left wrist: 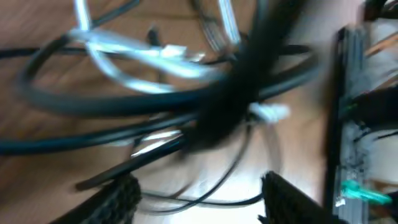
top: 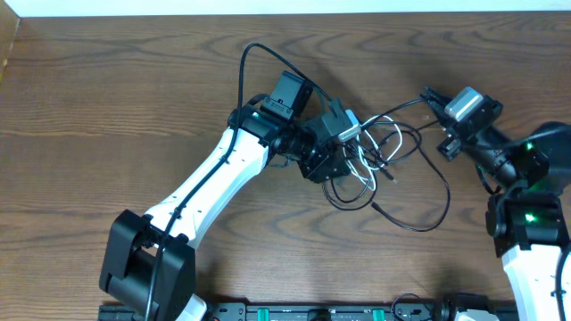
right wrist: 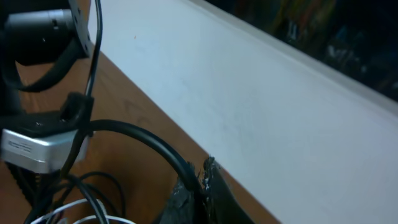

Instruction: Untangle cables

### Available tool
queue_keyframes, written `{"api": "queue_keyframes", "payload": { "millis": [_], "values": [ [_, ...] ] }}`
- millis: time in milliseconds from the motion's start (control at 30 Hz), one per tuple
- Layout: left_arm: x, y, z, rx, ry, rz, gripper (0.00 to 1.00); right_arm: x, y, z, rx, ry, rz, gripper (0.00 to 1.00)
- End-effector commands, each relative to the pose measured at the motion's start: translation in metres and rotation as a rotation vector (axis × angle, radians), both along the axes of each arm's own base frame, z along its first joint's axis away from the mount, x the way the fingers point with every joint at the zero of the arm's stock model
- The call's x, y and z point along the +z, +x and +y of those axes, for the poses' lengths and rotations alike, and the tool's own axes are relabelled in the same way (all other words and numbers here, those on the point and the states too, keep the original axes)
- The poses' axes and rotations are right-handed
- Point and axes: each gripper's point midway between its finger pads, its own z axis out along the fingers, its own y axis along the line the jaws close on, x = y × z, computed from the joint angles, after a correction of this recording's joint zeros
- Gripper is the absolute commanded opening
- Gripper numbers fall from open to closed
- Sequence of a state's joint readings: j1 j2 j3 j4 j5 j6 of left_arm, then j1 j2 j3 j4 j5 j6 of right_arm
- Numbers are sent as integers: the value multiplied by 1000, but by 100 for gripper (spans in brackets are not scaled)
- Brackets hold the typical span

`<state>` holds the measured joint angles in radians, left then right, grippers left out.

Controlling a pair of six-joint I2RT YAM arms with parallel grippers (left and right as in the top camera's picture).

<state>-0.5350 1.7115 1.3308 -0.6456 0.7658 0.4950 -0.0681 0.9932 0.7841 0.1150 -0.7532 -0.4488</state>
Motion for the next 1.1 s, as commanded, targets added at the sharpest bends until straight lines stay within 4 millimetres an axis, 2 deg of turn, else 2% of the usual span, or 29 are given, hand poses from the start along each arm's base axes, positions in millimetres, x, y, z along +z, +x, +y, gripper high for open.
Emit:
{"api": "queue_keyframes", "payload": {
  "millis": [0, 33, 100, 300, 500, 667, 800, 867, 967, 1000, 1033, 1067],
  "values": [
    [18, -18, -15, -83, -146, 91, 75, -5, 5, 1, 8, 40, 51, 1],
    [22, -21, -17, -97, -173, 102, 77, -7, 6, 0, 8, 46, 62, 1],
    [27, -24, -20, -113, -202, 110, 95, -12, 10, 0, 7, 59, 85, 1],
    [31, -19, -23, -119, -222, 75, 96, -13, 12, 0, 1, 115, 130, 1],
    [37, 1, -30, -102, -245, -39, 97, -9, 11, 1, 2, 201, 186, 1],
    [28, 41, -25, 153, -146, -35, 97, -3, 12, 1, 4, 212, 167, 1],
    [28, 51, -23, 206, -135, -54, 95, 1, 11, 3, 19, 228, 161, 1],
    [29, 52, -24, 205, -138, -60, 77, 2, 11, 3, 19, 228, 159, 1],
    [29, 52, -24, 205, -140, -62, 30, 2, 11, 3, 20, 229, 160, 1],
    [29, 52, -24, 206, -139, -63, 22, 2, 11, 3, 19, 232, 162, 1],
    [28, 53, -23, 211, -134, -65, 8, 2, 11, 3, 19, 234, 164, 1],
    [28, 54, -22, 216, -130, -68, 8, 2, 11, 3, 19, 234, 164, 1]
  ]
}}
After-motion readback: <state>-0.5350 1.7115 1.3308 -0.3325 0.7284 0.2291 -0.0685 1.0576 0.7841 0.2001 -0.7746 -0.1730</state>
